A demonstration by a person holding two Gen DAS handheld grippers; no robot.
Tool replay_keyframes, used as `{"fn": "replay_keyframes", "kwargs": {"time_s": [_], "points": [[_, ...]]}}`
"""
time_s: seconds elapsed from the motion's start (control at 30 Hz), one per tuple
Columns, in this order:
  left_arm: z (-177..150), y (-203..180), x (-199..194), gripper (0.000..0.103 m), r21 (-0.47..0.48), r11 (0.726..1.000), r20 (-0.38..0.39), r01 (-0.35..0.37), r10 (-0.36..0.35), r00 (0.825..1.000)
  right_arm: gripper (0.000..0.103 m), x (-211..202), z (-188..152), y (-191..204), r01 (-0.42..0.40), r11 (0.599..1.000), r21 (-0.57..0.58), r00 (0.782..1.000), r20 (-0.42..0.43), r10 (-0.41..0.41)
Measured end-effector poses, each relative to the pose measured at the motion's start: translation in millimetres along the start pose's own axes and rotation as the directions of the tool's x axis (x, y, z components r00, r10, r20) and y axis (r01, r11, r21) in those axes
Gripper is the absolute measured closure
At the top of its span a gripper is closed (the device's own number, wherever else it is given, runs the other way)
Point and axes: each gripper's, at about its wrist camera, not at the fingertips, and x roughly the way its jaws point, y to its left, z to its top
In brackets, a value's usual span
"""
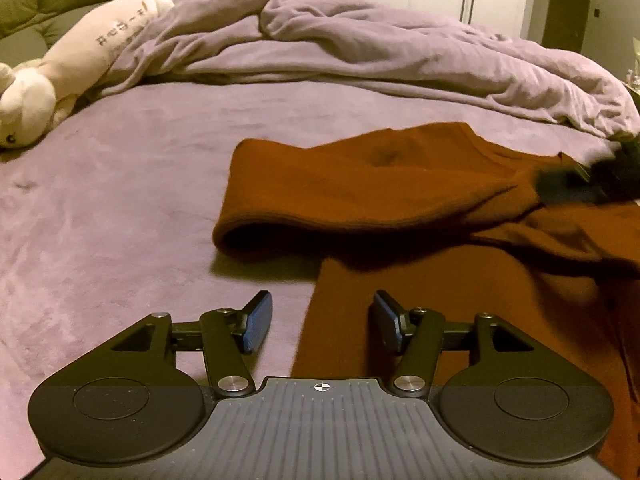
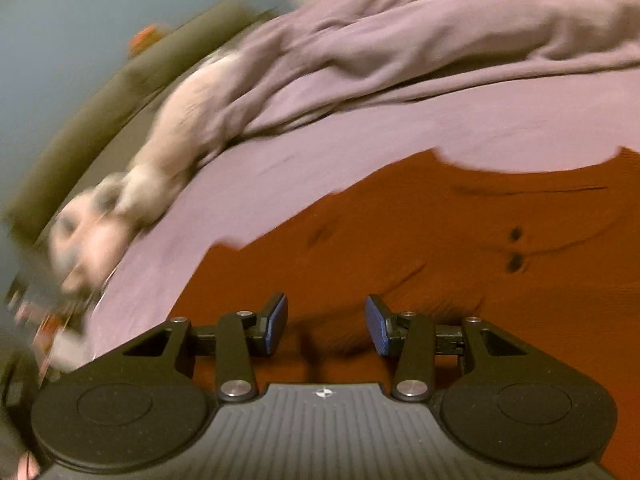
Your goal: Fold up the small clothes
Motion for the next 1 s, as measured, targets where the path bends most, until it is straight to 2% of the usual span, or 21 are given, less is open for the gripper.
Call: {"fn": "replay_keyframes", "kwargs": {"time_s": [0.1, 0.17, 0.27, 0.37, 0.47, 0.5, 0.6, 0.73, 0.8, 0.9, 1.0], "points": [[0.8, 1.4, -1.4, 0.039, -0.002, 1.000, 0.005, -0.004, 0.004, 1.000, 0.060, -24.9, -25.5, 5.9, -0.030, 0.994, -0.108, 0.998, -0.058, 0.024], [0.8, 1.1, -1.0, 0.039, -0.012, 1.000, 0.002, -0.001, 0.001, 1.000, 0.060, -39.9, -35.6, 5.3, 0.031, 0.992, -0.120, 0.997, -0.061, -0.039], [0.0, -2.5, 1.1, 0.039, -0.032, 0.999, -0.012, 0.009, -0.010, 1.000, 0.059, -61.5, -38.3, -8.1, 0.094, 0.995, 0.027, 0.995, 0.012, -0.095], [-1.8, -9.5, 1.5, 0.038, -0.024, 1.000, -0.024, 0.015, -0.015, 1.000, 0.059, -65.5, -21.1, -22.1, 0.084, 0.980, 0.183, 0.988, 0.116, -0.106], [-2.5, -13.6, -1.1, 0.033, -0.004, 1.000, -0.017, 0.015, -0.015, 1.000, 0.055, -50.6, -1.0, -18.2, 0.139, 0.967, 0.212, 0.976, 0.136, -0.170], [-2.4, -13.4, -1.6, 0.033, 0.000, 1.000, -0.013, 0.011, -0.011, 1.000, 0.051, -41.9, 5.5, -17.0, 0.151, 0.966, 0.211, 0.974, 0.135, -0.182], [-1.2, -10.1, -3.2, 0.031, -0.004, 1.000, -0.005, -0.003, 0.003, 1.000, 0.050, -17.7, 18.5, -19.2, 0.157, 0.964, 0.214, 0.975, 0.124, -0.186], [2.3, -1.2, -7.4, 0.030, -0.020, 1.000, 0.010, 0.000, 0.001, 1.000, 0.048, 9.6, 25.2, -27.8, 0.101, 0.973, 0.209, 0.992, 0.057, -0.115], [6.4, 2.1, -8.7, 0.029, -0.022, 1.000, 0.027, -0.010, 0.011, 1.000, 0.048, 10.9, 23.6, -29.2, -0.022, 0.975, 0.222, 0.999, 0.044, 0.012], [15.7, 6.9, -8.1, 0.029, -0.034, 0.999, 0.050, -0.014, 0.016, 0.999, 0.048, 9.1, 20.2, -21.7, -0.149, 0.970, 0.194, 0.988, -0.001, 0.152], [33.4, 6.4, -5.9, 0.029, -0.039, 0.999, 0.084, -0.008, 0.011, 0.996, 0.048, 0.9, 10.9, -7.6, -0.089, 0.991, 0.102, 0.995, -0.032, 0.092]]}}
